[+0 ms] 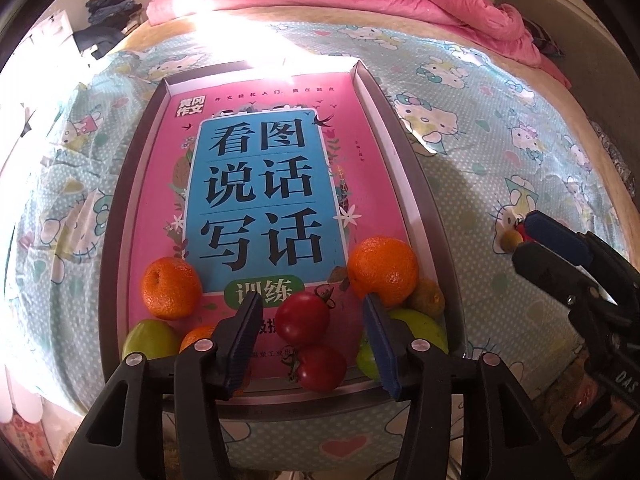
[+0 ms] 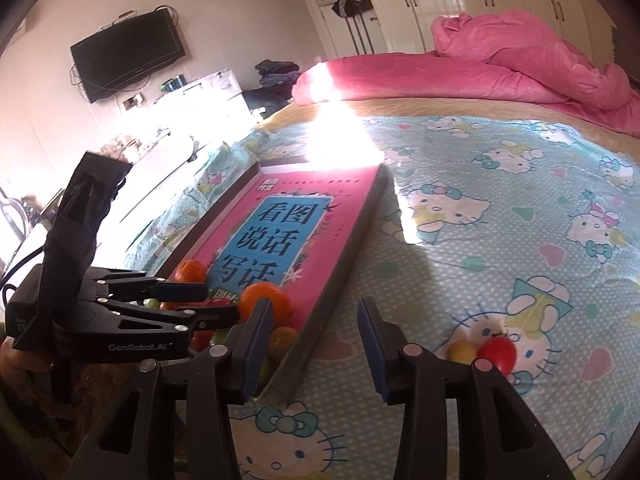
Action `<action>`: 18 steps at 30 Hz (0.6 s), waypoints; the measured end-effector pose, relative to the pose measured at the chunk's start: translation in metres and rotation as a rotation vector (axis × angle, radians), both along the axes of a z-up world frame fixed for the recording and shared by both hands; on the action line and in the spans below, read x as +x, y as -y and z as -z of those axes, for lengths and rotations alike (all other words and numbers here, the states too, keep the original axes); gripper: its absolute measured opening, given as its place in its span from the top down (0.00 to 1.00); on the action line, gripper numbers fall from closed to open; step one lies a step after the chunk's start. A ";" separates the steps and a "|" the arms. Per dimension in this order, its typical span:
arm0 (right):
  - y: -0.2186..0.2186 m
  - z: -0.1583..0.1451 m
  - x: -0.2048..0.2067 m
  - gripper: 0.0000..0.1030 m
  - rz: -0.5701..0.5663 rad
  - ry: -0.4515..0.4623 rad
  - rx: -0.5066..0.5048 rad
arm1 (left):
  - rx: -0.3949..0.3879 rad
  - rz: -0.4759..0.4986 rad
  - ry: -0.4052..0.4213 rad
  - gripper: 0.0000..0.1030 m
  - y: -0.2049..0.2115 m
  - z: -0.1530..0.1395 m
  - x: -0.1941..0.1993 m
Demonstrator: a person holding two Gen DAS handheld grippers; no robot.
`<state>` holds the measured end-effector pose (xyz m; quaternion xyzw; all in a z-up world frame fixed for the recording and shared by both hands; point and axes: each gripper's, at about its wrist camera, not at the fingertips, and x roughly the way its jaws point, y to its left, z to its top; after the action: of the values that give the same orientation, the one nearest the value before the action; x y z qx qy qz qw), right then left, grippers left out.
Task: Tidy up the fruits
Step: 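Open the left gripper over the book while the right releases the orange cherry tomato there, then move the left gripper to the yellow cherry tomato while the right approaches the last red tomato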
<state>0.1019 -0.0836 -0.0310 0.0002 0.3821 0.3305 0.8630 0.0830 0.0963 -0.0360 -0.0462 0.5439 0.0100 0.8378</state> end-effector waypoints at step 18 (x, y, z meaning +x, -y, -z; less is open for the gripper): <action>0.059 -0.004 0.018 0.46 0.177 -0.048 0.039 | 0.008 0.004 0.045 0.35 0.009 -0.021 -0.001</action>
<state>0.1201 -0.1429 -0.0267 0.0587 0.3949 0.2601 0.8792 0.0819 0.0874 -0.0155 -0.0418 0.5249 0.0093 0.8501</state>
